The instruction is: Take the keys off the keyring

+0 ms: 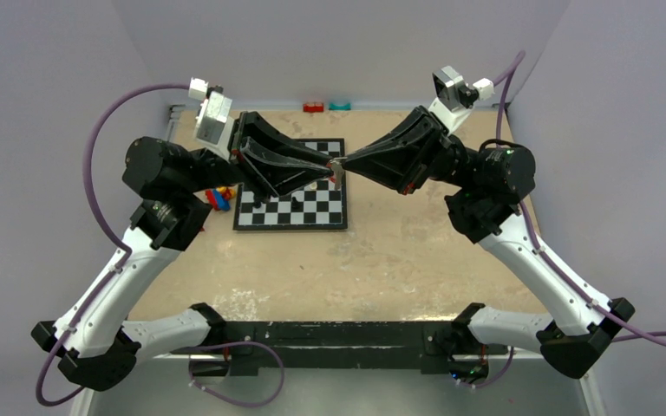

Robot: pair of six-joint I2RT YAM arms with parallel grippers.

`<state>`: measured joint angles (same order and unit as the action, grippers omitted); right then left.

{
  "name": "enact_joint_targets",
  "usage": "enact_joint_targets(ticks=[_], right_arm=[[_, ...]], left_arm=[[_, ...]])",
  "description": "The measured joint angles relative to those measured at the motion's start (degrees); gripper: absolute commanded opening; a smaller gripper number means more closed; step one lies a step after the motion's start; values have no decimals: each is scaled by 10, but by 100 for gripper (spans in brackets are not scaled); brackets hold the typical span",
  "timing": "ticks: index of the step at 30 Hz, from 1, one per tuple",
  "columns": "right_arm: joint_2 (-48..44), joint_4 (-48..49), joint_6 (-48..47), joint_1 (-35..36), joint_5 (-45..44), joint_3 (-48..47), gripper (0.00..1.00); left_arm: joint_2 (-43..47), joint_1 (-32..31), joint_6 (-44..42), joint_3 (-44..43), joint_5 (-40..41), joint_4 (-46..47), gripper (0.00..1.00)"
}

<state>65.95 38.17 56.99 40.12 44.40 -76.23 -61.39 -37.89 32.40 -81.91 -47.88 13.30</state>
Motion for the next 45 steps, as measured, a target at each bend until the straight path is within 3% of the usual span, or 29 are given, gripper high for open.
enact_joint_targets(ticks=[13, 22, 34, 45], right_arm=[[0, 0, 0, 0, -1, 0, 0], [0, 0, 0, 0, -1, 0, 0], [0, 0, 0, 0, -2, 3, 0], [0, 0, 0, 0, -1, 5, 0]], left_arm=[[-1, 0, -1, -12, -1, -1, 25], [-1, 0, -4, -12, -1, -7, 15], [-1, 0, -5, -16, -1, -16, 12], [-1, 0, -13, -19, 0, -27, 21]])
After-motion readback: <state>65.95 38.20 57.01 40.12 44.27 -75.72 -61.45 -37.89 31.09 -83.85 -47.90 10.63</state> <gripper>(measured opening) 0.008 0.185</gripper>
